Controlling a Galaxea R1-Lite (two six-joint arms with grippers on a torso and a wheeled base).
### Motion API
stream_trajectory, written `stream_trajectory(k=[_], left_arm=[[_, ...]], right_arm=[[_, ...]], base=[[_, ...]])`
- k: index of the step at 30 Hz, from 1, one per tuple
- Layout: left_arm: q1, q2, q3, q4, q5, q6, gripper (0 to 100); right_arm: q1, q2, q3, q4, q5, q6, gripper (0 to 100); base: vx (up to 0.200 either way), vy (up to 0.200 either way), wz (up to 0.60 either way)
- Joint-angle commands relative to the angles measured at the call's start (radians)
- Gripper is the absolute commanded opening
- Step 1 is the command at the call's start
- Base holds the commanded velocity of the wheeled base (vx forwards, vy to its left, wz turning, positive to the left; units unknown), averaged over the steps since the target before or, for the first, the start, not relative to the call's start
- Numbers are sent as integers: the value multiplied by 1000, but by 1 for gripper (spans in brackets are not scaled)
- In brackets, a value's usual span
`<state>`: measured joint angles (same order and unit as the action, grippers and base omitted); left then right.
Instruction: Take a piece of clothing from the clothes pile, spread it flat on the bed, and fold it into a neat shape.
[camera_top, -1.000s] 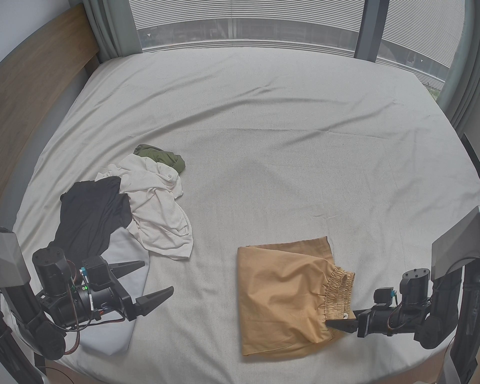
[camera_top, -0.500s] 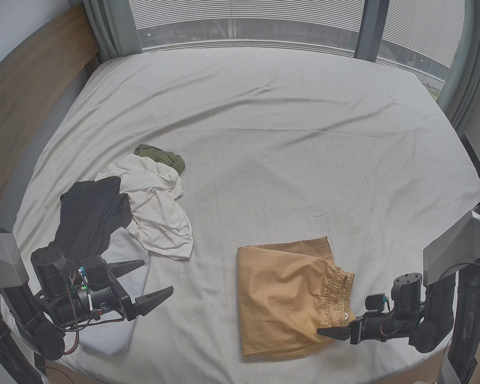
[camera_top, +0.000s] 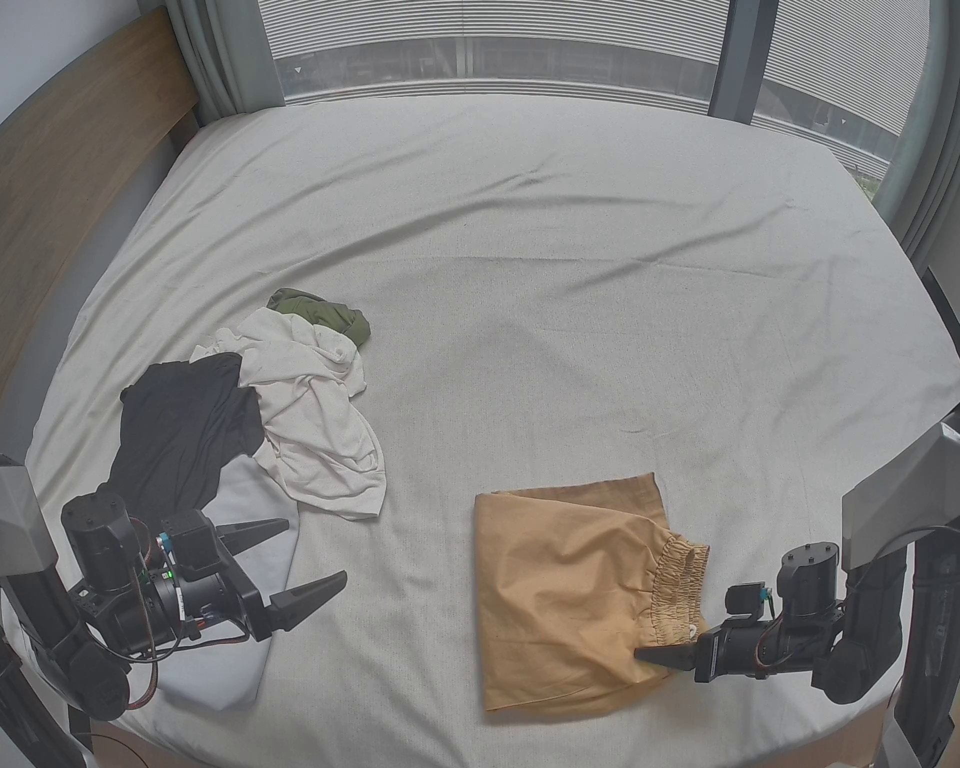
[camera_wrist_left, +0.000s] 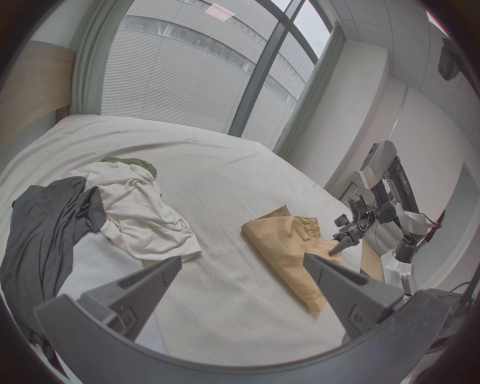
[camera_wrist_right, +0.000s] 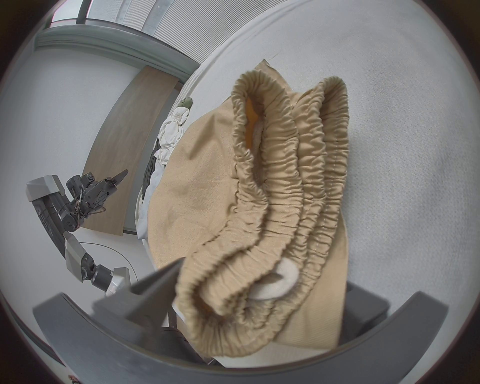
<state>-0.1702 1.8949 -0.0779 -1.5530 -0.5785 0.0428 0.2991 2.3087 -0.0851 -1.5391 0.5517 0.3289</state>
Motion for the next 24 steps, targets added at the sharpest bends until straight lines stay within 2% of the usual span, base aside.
stream_trajectory(k=[1,10,15,18,24], left_arm=[[1,1,0,-2,0,0,100],[8,-7,-3,-2,0,-1,100],[9,-31,0,-2,0,-4,100],[9,-39,15,-1,0,2,100],[3,-42,40,-1,2,11,100]], right_arm=[[0,1,-2,-3,-1,-1,0],[20,-32,5,-4,4,2,0],[25,-124,15,-3,7,18,0],[60,-239,11,-1,4,59,0],[74,-377,-28,-1,-4,110,0]], base=[[0,0,0],[0,0,0],[0,0,0],[0,0,0],[0,0,0]])
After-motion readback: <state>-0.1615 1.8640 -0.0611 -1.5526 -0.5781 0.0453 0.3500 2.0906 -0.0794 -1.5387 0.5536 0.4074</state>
